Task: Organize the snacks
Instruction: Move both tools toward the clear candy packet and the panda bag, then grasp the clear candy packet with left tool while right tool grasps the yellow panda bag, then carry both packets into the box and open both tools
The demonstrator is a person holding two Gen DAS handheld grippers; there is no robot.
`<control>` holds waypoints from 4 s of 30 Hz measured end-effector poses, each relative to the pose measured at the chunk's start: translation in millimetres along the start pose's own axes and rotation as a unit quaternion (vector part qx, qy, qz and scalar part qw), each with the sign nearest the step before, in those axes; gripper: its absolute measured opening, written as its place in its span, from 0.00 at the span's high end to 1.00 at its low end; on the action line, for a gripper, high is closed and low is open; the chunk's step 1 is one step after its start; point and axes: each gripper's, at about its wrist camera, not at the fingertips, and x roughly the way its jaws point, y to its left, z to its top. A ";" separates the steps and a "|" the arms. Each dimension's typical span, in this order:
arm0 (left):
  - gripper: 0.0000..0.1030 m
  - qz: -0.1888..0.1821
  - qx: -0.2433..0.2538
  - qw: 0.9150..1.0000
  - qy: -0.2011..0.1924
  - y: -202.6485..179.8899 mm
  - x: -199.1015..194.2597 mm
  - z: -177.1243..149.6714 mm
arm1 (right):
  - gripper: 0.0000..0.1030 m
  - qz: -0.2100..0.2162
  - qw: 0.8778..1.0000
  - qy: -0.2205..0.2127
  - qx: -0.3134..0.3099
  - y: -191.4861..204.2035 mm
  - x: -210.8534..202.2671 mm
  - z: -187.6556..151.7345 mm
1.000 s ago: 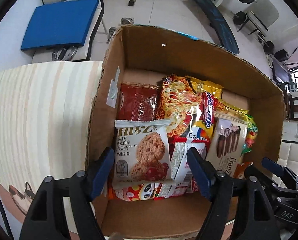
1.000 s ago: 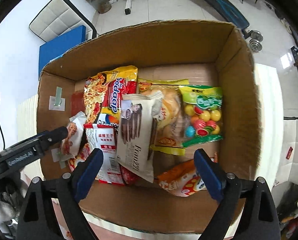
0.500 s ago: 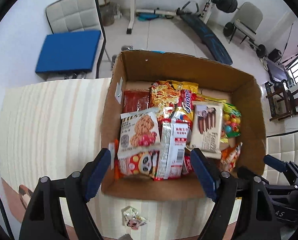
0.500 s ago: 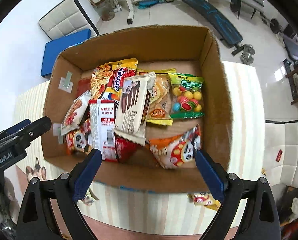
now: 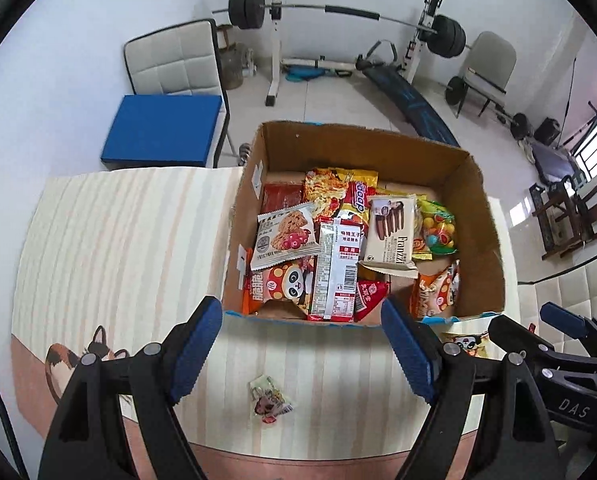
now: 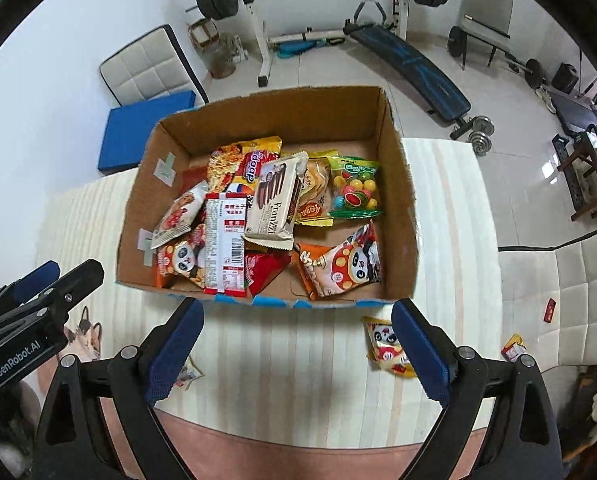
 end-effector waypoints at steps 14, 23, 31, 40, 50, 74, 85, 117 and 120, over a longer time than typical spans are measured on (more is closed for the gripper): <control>0.21 0.050 0.011 0.998 -0.030 -9.3 -27.3 -25.0 | 0.06 0.043 0.996 -0.026 0.077 -37.1 -32.7 -37.7; 0.21 0.036 -0.016 0.998 0.048 -2.4 45.9 -66.4 | 0.06 0.038 0.969 0.097 0.222 -135.3 69.0 -61.4; 0.21 0.017 -0.059 0.991 0.116 18.9 101.1 -95.9 | 0.06 0.039 0.962 0.145 0.227 -146.7 153.9 -63.7; 0.21 0.000 -0.122 0.982 0.146 55.4 118.6 -109.2 | 0.36 0.012 0.970 0.160 0.185 -135.1 183.9 -68.8; 0.21 -0.041 -0.164 0.968 0.188 85.2 131.8 -123.7 | 0.39 0.047 0.970 0.184 0.153 -85.1 174.4 -109.6; 0.51 -0.053 -0.171 0.954 0.242 77.9 170.7 -151.5 | 0.39 0.059 0.967 0.189 0.160 -62.6 169.9 -141.4; 0.51 -0.100 -0.117 0.967 0.205 27.4 107.1 -147.9 | 0.40 0.093 0.970 0.172 0.145 -52.5 136.2 -138.7; 0.51 -0.124 0.008 0.983 0.136 -60.5 128.4 147.4 | 0.40 0.095 0.988 0.047 0.114 -78.2 82.6 137.9; 0.51 -0.129 0.018 0.980 0.152 -69.1 155.5 167.7 | 0.40 0.081 0.990 0.054 0.101 -79.4 104.1 162.0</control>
